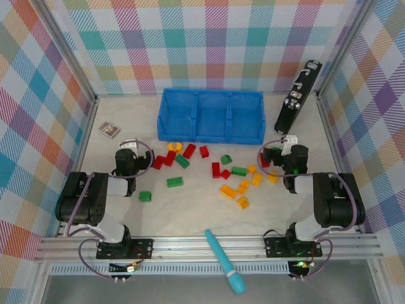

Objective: Sort the legos into containers by color
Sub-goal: Pick up the lego from the middle-right of the table.

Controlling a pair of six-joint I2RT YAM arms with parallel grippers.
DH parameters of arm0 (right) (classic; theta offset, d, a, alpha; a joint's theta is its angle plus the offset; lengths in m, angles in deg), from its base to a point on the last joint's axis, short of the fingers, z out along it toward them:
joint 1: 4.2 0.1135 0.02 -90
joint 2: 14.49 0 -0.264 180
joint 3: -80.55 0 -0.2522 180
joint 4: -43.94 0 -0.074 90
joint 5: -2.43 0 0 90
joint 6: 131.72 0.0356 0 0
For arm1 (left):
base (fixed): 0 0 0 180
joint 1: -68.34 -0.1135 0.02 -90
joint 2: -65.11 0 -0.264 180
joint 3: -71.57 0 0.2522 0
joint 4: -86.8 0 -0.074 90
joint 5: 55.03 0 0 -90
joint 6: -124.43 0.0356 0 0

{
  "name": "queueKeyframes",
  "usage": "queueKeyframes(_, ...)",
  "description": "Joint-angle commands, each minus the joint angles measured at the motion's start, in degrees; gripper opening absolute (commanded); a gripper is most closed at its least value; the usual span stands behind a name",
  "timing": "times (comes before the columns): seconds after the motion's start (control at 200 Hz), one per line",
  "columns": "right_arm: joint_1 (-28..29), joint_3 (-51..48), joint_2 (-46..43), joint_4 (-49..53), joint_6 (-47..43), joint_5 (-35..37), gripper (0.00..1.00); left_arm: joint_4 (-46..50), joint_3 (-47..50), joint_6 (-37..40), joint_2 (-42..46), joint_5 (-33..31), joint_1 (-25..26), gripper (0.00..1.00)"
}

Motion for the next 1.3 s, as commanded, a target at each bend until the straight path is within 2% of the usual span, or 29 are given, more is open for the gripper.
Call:
queueKeyframes(0.0,0.5,1.1,0.7,-2.7,1.0,-1.4,0.99,-2.7,-1.4,0.7,-0.6,1.0,0.5,1.00)
queueKeyframes(1.015,0.5,1.1,0.7,-2.7,1.1,-1.4,0.99,-2.7,-1.6,0.5,-0.1,0.2,0.5,1.00)
queueKeyframes(1.11,0.6,1.1,0.2,-2.9,1.2,-0.9,0.99,15.6,-9.6,0.3,5.7,-0.7,0.6,1.00)
queueKeyframes(1.145,0.6,2.2,-1.6,0.4,1.3,-0.6,0.99,21.3,-12.7,0.0,7.7,-2.3,0.8,1.00)
queueKeyframes(1.235,0.6,9.4,-7.5,19.2,2.6,1.2,0.99,38.2,-23.6,-5.8,11.3,-10.9,1.1,1.00)
queueKeyframes(1.295,0.6,16.0,-9.8,32.2,3.7,1.5,0.99,48.4,-31.7,-6.5,11.9,-10.1,1.2,1.00)
